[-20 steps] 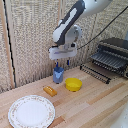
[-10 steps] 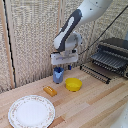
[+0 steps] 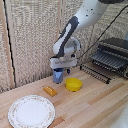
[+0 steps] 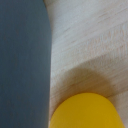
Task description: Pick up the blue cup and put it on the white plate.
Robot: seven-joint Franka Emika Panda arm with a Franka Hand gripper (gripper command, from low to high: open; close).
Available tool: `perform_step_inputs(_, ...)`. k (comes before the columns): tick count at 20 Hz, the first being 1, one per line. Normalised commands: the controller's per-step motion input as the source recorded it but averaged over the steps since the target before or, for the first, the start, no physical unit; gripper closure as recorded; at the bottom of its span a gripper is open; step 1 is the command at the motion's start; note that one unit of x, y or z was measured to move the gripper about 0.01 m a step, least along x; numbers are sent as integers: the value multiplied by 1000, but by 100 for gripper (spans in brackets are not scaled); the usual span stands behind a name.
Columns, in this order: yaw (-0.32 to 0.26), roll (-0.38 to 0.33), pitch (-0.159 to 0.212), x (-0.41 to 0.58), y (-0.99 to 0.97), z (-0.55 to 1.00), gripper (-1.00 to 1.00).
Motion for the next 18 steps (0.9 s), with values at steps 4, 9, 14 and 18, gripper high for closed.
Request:
perform_step_inputs(4,-20,-5,7,0,9,-5,100)
perform_step_inputs(9,-46,-1,-21,0,19,0,100)
perform_step_inputs(14,-31,0,-13,3,18,0,100)
perform_step_inputs(18,-57,0,16,0,83,71,100)
